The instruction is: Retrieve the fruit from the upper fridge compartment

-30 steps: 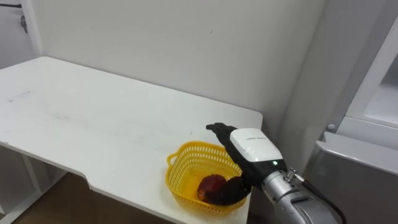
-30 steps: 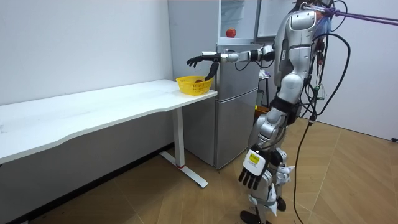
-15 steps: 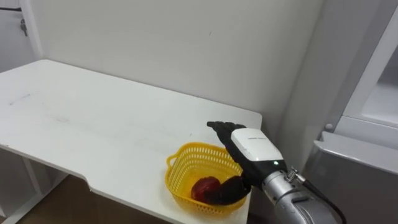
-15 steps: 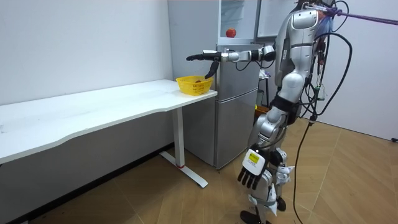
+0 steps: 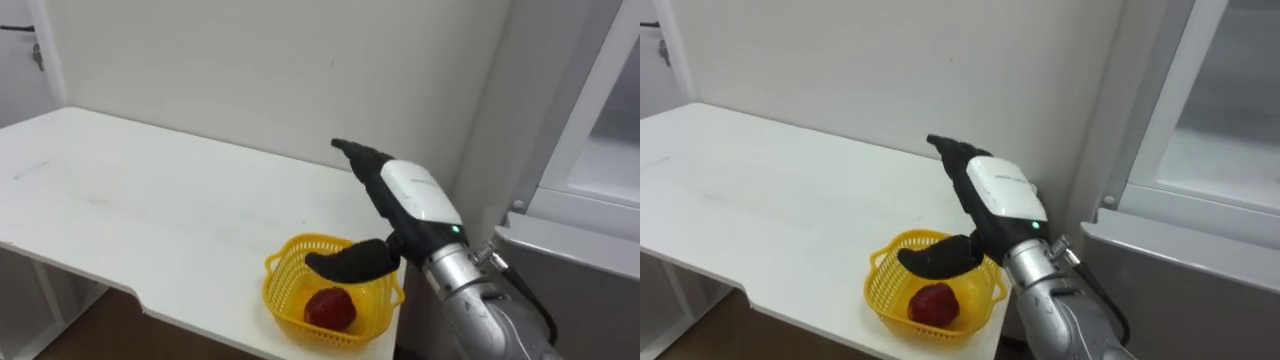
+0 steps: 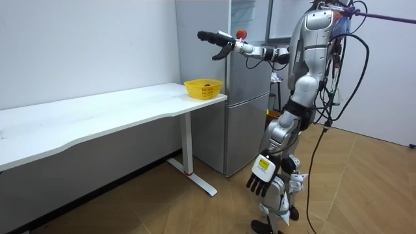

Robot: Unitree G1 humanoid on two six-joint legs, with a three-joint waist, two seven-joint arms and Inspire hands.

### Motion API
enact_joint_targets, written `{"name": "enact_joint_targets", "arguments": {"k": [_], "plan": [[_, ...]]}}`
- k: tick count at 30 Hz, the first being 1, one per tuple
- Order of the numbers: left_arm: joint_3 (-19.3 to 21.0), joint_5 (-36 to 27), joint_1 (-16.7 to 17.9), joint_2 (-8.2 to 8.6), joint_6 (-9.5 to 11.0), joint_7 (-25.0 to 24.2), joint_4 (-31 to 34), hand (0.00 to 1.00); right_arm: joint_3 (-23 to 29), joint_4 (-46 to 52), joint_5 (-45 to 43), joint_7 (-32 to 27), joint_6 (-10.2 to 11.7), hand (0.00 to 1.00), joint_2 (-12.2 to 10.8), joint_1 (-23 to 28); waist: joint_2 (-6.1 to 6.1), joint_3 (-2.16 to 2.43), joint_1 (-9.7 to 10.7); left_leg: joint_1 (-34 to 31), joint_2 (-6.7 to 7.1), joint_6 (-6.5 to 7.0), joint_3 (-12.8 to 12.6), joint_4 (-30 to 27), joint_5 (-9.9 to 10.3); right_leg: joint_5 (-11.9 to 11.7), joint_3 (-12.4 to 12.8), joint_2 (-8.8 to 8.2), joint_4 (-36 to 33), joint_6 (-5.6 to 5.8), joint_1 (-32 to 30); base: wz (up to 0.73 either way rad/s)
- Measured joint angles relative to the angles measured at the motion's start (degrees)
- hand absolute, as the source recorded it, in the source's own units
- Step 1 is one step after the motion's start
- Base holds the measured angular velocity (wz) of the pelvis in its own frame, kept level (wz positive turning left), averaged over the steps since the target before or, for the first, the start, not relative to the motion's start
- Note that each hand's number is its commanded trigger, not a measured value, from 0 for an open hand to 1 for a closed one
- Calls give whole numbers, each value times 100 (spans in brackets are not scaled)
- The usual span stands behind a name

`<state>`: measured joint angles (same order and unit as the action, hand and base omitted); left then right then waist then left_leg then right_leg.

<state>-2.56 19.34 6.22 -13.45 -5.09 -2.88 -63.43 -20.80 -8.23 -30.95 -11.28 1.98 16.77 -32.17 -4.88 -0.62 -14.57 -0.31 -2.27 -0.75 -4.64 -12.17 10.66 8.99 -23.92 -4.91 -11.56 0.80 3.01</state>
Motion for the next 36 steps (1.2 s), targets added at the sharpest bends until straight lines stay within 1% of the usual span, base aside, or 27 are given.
{"name": "enact_joint_targets", "arguments": {"k": [1, 2, 3, 4, 5, 6, 7, 9, 11, 12, 13, 15, 16, 17, 18, 20, 22, 23, 24, 25, 28, 29, 30, 32, 33, 34, 36], "plan": [[0, 0, 12, 1, 20, 0, -2, 0, 28, 118, 37, -24, 3, 0, -17, 31, 7, -1, 17, -1, 0, 0, -1, 0, 0, 0, -3, -1, 0, 0, -1, 0], [1, 2, 15, 17, 25, 8, -3, 0, 117, 416, 90, -109, 4, 0, -61, 173, 15, 0, 50, -7, -1, 4, -3, -6, 2, 0, -19, -3, 0, 0, -2, 4], [0, -6, 16, 61, 23, 25, -3, 0, 221, 779, 142, -137, 12, 0, -95, 364, 41, 9, 98, 3, -3, 9, -8, -17, 7, 0, -18, -6, -3, 0, -6, 3], [0, -19, 26, 93, 20, 26, -5, 0, 251, 935, 202, -157, 38, 0, -99, 458, 63, 18, 121, 15, -1, 11, -11, -34, 8, 0, -8, -10, -3, 0, -4, 0], [-2, -79, 58, 161, 19, 30, -15, 0, 286, 1167, 314, -193, 113, 0, -116, 625, 130, 38, 164, 50, 2, 14, -33, -42, 9, 0, 16, -19, -12, 1, 9, -13], [-4, -122, 80, 216, 21, 65, -43, 0, 321, 1339, 354, -195, 140, 0, -131, 768, 183, 61, 201, 92, 2, 15, -84, -14, 8, 0, 54, -20, -17, 1, 24, -17], [-4, -139, 79, 239, 23, 113, -73, 0, 335, 1400, 372, -195, 145, 0, -130, 817, 198, 71, 232, 102, 2, 16, -97, 8, 8, 0, 65, -19, -19, 1, 34, -15], [0, -184, 99, 269, 29, 236, -83, 0, 448, 1662, 398, -195, 155, 0, -126, 1023, 267, 71, 400, 126, -15, 15, -149, 49, 7, 1, 118, -8, -21, 1, 35, -10], [3, -243, 100, 264, 42, 238, -83, 0, 548, 2024, 389, -240, 175, 0, -121, 1283, 313, 77, 524, 147, -51, 13, -178, 59, 6, 1, 154, -6, -22, 1, 28, -14], [4, -297, 108, 265, 64, 237, -85, 0, 608, 2216, 389, -292, 223, 0, -119, 1441, 339, 77, 547, 192, -73, 11, -261, 86, 6, 0, 200, -5, -25, 1, 28, -22], [4, -299, 113, 263, 76, 239, -88, 0, 626, 2284, 393, -318, 244, 0, -119, 1495, 351, 77, 559, 203, -86, 9, -304, 90, 7, -1, 214, -2, -27, -1, 23, -26], [2, -309, 108, 254, 152, 249, -97, 0, 665, 2424, 486, -407, 325, 0, -113, 1585, 350, 75, 718, 223, -98, 7, -369, 97, 8, -4, 302, 2, -46, -6, -6, -18], [5, -316, 109, 256, 187, 249, -98, 0, 700, 2443, 487, -411, 350, 0, -114, 1608, 346, 76, 759, 228, -96, 7, -379, 100, 8, -3, 323, 2, -48, -6, -9, -11], [10, -367, 109, 260, 245, 251, -100, 0, 805, 2488, 490, -413, 404, 0, -112, 1658, 331, 77, 813, 248, -97, 7, -413, 121, 8, -3, 351, 2, -43, -5, -11, -13], [11, -396, 123, 258, 274, 266, -100, 0, 940, 2543, 544, -424, 452, 0, -114, 1741, 312, 89, 828, 263, -98, 8, -464, 135, 8, -3, 385, 6, -6, -5, -10, -14], [49, -396, 151, 247, 275, 275, -99, 0, 1143, 2691, 599, -444, 459, 0, -130, 1899, 291, 95, 852, 280, -88, 9, -488, 155, 9, -3, 417, 19, -1, -5, -10, -9], [128, -393, 185, 253, 281, 270, -95, 0, 1318, 2888, 548, -478, 470, 0, -184, 2038, 303, 87, 906, 282, -87, 12, -526, 159, 11, -3, 424, 29, 12, -4, -20, -2], [192, -395, 230, 252, 297, 269, -95, 0, 1406, 3002, 487, -535, 526, 0, -251, 2143, 304, 94, 956, 284, -91, 12, -549, 158, 10, -2, 424, 34, 32, -3, -20, 0], [229, -394, 258, 253, 298, 269, -95, 0, 1491, 3082, 432, -599, 623, 0, -300, 2272, 303, 99, 975, 284, -95, 11, -554, 161, 10, -3, 424, 43, 59, -2, -13, 0], [233, -394, 264, 253, 298, 269, -96, 0, 1521, 3118, 408, -631, 662, 0, -320, 2335, 304, 99, 982, 283, -95, 10, -558, 168, 10, -4, 424, 49, 68, -1, -14, 0], [232, -394, 295, 254, 316, 274, -99, 0, 1584, 3207, 291, -758, 758, 0, -331, 2636, 338, 108, 1044, 291, -99, 0, -578, 204, 15, -5, 438, 72, 85, -1, -23, 0], [231, -393, 318, 256, 334, 276, -103, 0, 1593, 3209, 234, -786, 799, 0, -332, 2735, 357, 106, 1118, 292, -100, -11, -584, 205, 22, -5, 458, 81, 90, -1, -19, -4], [228, -394, 345, 262, 347, 274, -111, 0, 1601, 3208, 251, -823, 834, 0, -331, 2807, 384, 101, 1145, 308, -100, -22, -606, 205, 29, -6, 497, 96, 89, -3, -17, -7], [230, -395, 338, 278, 358, 269, -128, 0, 1680, 3209, 302, -931, 899, 0, -331, 2891, 412, 99, 1204, 313, -104, -27, -613, 211, 32, -6, 497, 102, 89, -3, -16, -3], [232, -402, 331, 299, 386, 267, -130, 0, 1738, 3208, 341, -1002, 913, 0, -332, 2912, 454, 79, 1256, 325, -105, -26, -614, 223, 32, -7, 501, 101, 87, -3, -15, 0], [233, -404, 328, 311, 395, 265, -130, 0, 1767, 3208, 362, -1031, 919, 0, -330, 2912, 473, 76, 1267, 336, -104, -27, -621, 230, 32, -7, 509, 101, 85, -3, -15, -6], [232, -402, 331, 338, 425, 243, -129, 0, 1883, 3208, 389, -1151, 919, 0, -325, 2912, 516, 87, 1304, 394, -106, -27, -655, 270, 31, -6, 526, 107, 81, -3, -4, -10]]}}
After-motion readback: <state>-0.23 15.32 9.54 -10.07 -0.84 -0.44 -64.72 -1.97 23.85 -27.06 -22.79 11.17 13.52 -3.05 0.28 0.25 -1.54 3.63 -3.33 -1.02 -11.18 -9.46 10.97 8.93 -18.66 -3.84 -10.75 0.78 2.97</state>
